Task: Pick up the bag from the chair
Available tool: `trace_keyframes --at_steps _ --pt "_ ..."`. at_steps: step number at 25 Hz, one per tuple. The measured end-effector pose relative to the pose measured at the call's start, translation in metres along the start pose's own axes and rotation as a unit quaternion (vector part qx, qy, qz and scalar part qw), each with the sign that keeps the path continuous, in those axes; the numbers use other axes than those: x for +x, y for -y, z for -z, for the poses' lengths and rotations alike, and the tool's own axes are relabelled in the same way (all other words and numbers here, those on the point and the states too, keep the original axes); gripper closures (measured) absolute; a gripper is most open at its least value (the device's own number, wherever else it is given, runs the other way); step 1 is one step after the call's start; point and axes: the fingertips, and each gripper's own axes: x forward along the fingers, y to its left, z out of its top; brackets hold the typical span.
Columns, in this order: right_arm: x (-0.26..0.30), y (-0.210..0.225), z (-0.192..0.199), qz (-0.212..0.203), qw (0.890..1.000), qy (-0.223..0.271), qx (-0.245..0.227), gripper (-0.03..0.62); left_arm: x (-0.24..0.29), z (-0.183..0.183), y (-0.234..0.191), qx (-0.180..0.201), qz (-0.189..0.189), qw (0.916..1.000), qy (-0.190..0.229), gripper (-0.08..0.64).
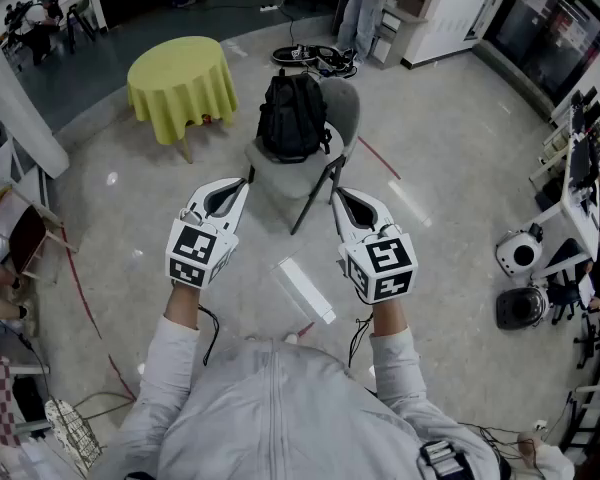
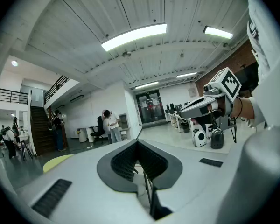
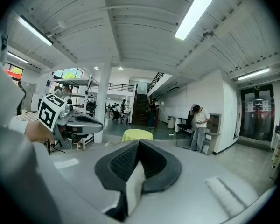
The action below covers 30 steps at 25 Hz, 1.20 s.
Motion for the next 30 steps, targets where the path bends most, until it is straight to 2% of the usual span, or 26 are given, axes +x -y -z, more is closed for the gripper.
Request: trace_keyframes --at_steps 10,18,24,30 --pt "-0.005 0.017 -0.002 -0.023 0.999 0.029 0.013 0.583 0.014 0.0 0.013 -0.004 -0.01 0.9999 -0.002 0.554" --pt "0.002 0.036 0.021 -0.051 0.998 0.013 0.027 0.583 0.037 0.022 0.024 -0.03 -0.02 0.9991 -0.022 0.554" --pt "0.028 0.061 0.029 -0.039 0.999 0.001 0.014 0.583 0.066 0.022 0.009 -0.026 -0.019 0.9993 -0.019 0.554" --pt "0.074 0.092 0.028 -0.018 1.0 0.005 0.015 0.583 0.112 0.03 -0.026 -0.03 -0.012 0.9994 -0.013 0.554"
